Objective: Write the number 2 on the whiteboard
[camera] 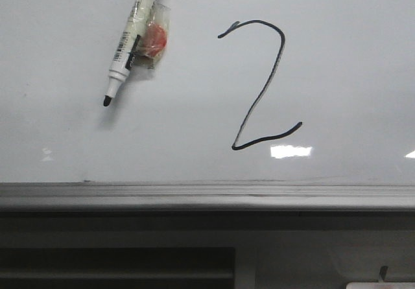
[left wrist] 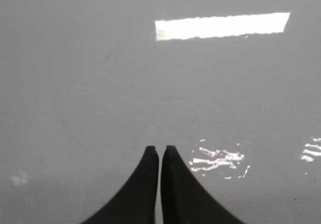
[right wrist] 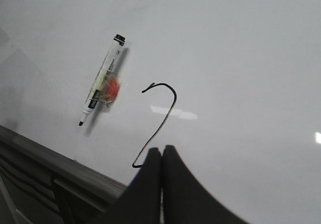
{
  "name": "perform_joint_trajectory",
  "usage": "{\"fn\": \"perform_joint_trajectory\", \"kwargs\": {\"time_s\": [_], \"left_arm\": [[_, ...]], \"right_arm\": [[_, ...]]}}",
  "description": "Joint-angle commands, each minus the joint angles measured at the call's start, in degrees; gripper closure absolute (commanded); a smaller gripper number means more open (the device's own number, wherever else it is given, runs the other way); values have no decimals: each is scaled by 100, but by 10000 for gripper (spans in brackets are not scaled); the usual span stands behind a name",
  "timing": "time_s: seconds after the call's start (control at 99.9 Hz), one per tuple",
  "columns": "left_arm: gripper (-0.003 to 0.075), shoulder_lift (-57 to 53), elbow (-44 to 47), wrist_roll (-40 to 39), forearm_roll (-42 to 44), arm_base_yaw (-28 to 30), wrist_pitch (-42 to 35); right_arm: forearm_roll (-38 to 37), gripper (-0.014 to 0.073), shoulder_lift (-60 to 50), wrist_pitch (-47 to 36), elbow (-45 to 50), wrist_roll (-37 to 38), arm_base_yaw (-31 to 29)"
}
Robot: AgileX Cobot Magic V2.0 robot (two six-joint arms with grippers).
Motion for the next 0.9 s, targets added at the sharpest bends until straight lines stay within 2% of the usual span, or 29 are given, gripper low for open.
{"fn": "perform_joint_trajectory", "kwargs": {"time_s": [0.0,0.89], "left_arm": [[740,-150,68,-118,-7,201,-244],[740,-150,69,-130,-89,331,-185]], "right_arm": [[171,654,-25,-173,-142,-59,-29],[171,654,-25,-186,-142,-59,-29]]}}
